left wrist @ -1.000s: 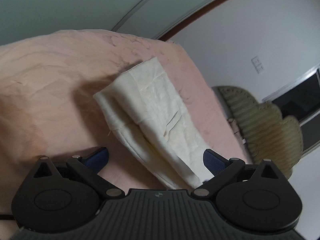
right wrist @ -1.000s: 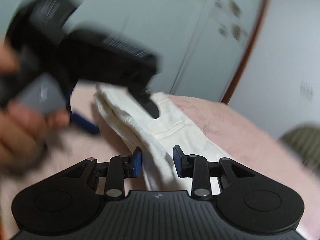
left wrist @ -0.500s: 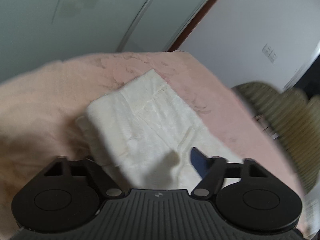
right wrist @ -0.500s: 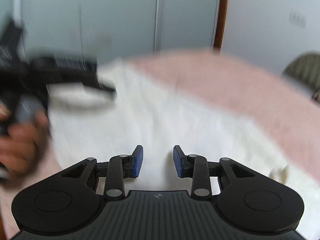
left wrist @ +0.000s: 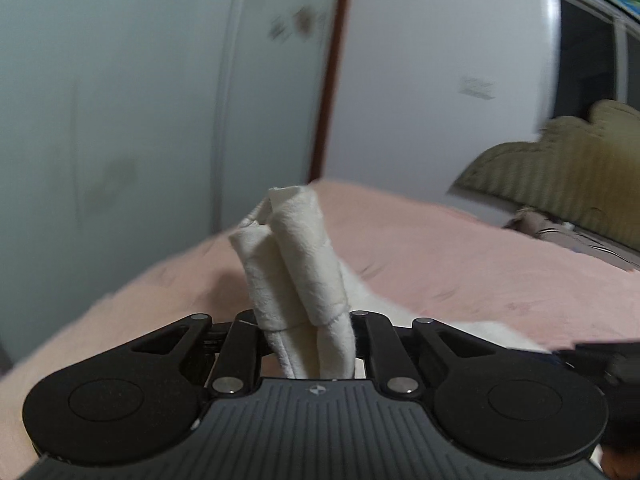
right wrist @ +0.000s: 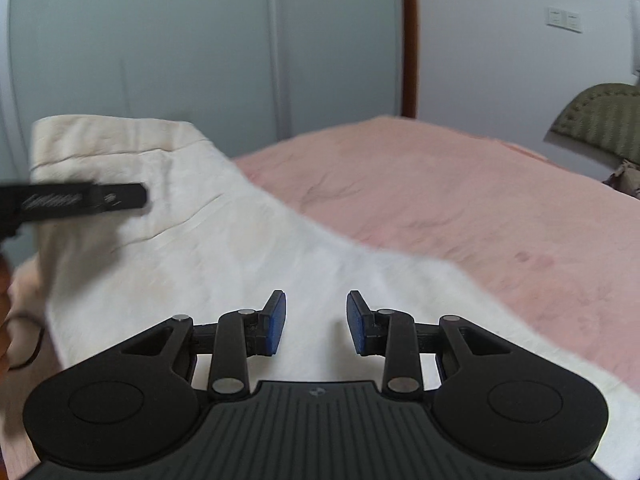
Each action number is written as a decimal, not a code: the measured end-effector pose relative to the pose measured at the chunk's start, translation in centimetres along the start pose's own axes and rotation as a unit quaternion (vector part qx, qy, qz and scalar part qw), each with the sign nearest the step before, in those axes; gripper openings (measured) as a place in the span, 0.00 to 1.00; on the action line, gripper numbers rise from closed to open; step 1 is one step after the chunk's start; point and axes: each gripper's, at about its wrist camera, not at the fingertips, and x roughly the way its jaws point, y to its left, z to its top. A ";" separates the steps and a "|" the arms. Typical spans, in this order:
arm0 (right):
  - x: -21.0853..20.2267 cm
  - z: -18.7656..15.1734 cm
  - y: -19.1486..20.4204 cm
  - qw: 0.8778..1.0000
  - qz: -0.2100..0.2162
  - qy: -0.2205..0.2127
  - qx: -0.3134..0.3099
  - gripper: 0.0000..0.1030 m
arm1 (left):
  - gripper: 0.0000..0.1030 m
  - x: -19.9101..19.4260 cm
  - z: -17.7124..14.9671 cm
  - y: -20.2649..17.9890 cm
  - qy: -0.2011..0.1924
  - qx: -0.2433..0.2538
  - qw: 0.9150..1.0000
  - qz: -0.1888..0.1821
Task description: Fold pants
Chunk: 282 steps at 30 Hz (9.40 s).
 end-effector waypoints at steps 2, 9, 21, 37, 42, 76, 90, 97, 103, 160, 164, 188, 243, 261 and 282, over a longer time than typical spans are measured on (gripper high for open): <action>-0.7 0.6 -1.3 1.000 0.004 -0.010 0.025 0.31 | 0.13 -1.3 0.4 -1.9 -0.018 0.018 0.999 -0.031; -5.3 -0.3 -5.3 0.994 0.030 -0.067 0.080 0.32 | 0.13 -3.2 -0.6 -10.2 -0.039 0.086 0.985 -0.148; -10.6 -4.9 -14.2 0.983 -0.093 -0.100 0.125 0.37 | 0.13 0.7 -5.6 -23.2 0.023 0.143 0.957 -0.251; -15.9 -11.4 -20.3 0.958 -0.179 -0.074 0.210 0.37 | 0.21 -0.8 -10.9 -31.7 0.059 0.229 0.920 -0.313; -16.9 -13.6 -21.5 0.940 -0.212 -0.051 0.263 0.37 | 0.46 -2.1 -13.0 -32.9 0.069 0.293 0.893 -0.334; -15.3 -12.3 -1.2 0.985 -0.085 -0.021 -0.148 0.52 | 0.82 -3.9 -8.4 -6.2 0.068 0.228 0.953 -0.189; -12.0 -10.8 1.0 0.968 -0.169 -0.055 -0.179 0.59 | 0.91 -6.2 -12.7 -12.0 0.006 0.366 0.906 -0.212; -11.9 -10.6 0.6 0.962 -0.196 -0.071 -0.178 0.59 | 0.97 -4.2 -12.1 -14.4 0.017 0.322 0.932 -0.165; -12.2 -10.0 -1.1 0.973 -0.181 -0.075 -0.119 0.59 | 1.00 -4.7 -11.8 -14.8 -0.009 0.313 0.940 -0.137; -13.0 -10.1 -13.9 0.976 -0.193 0.019 0.100 0.68 | 0.92 1.9 -8.6 -18.3 0.140 0.247 0.941 -0.182; -15.5 -9.9 -13.2 0.979 -0.159 -0.024 0.128 0.69 | 0.94 1.4 -7.4 -18.3 0.133 0.209 0.956 -0.159; -12.7 -13.2 -9.6 0.970 -0.210 -0.031 0.119 1.00 | 1.00 1.8 -10.3 -17.7 0.109 0.183 0.971 -0.109; -12.4 -13.4 -10.0 0.971 -0.199 -0.028 0.132 1.00 | 1.00 2.8 -10.3 -15.6 0.126 0.117 0.977 -0.123; -12.5 -13.5 -10.1 0.971 -0.197 -0.028 0.134 1.00 | 1.00 2.9 -10.4 -15.6 0.130 0.112 0.977 -0.126; -12.6 -13.4 -9.7 0.969 -0.211 -0.028 0.128 1.00 | 1.00 2.9 -10.5 -14.5 0.149 0.066 0.976 -0.144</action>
